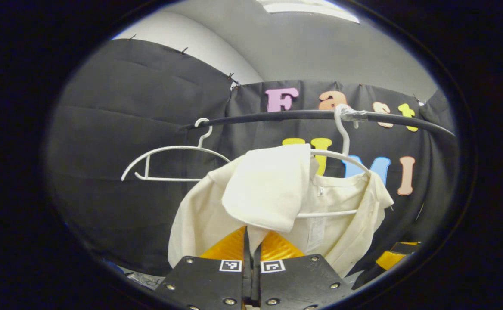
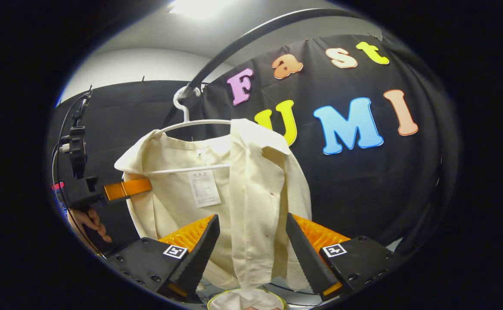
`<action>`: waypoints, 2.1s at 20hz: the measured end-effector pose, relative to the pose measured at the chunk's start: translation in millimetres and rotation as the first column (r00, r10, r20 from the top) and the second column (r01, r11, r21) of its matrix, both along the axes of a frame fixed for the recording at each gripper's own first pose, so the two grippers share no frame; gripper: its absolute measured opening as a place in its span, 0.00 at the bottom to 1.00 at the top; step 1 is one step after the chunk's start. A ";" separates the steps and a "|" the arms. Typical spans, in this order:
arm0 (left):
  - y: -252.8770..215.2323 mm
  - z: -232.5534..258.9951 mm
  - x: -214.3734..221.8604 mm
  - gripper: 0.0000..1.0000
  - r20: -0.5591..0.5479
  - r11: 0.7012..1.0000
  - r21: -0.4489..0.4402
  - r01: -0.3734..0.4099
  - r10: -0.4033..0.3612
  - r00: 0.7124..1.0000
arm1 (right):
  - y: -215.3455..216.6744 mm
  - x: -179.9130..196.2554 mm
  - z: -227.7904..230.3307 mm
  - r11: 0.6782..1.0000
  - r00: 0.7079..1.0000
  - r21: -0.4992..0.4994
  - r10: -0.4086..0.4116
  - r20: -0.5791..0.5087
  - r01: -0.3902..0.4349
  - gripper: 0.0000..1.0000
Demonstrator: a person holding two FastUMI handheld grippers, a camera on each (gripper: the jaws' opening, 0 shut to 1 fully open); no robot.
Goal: Grasp the clothes on the hanger with both hands and then place them into the laundry hamper below.
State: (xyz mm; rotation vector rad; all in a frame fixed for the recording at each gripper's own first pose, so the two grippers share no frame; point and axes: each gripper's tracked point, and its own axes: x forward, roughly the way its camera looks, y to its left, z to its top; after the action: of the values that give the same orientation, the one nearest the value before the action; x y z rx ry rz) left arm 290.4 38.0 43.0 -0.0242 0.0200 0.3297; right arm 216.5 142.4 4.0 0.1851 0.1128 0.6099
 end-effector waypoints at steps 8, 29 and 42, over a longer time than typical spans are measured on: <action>-2.3 -6.3 1.9 0.00 0.002 0.994 -0.042 0.102 -0.102 0.995 | 36.7 55.8 18.4 0.981 0.982 -0.055 -0.186 0.041 0.188 0.98; 11.8 -2.9 2.3 0.01 0.053 0.989 -0.034 0.142 -0.141 0.989 | 49.7 103.3 -2.6 0.976 0.979 -0.085 -0.204 0.001 0.203 0.11; 30.2 45.0 -22.9 0.01 0.151 0.990 0.034 0.137 -0.141 0.978 | -18.0 119.8 42.4 0.928 0.920 -0.083 -0.342 0.191 0.363 0.02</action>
State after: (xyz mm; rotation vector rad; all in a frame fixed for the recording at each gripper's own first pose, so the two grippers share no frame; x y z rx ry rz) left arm 267.6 68.2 88.1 -0.0243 -0.1342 0.1874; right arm 336.3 124.4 46.4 0.0353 -0.0545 0.2546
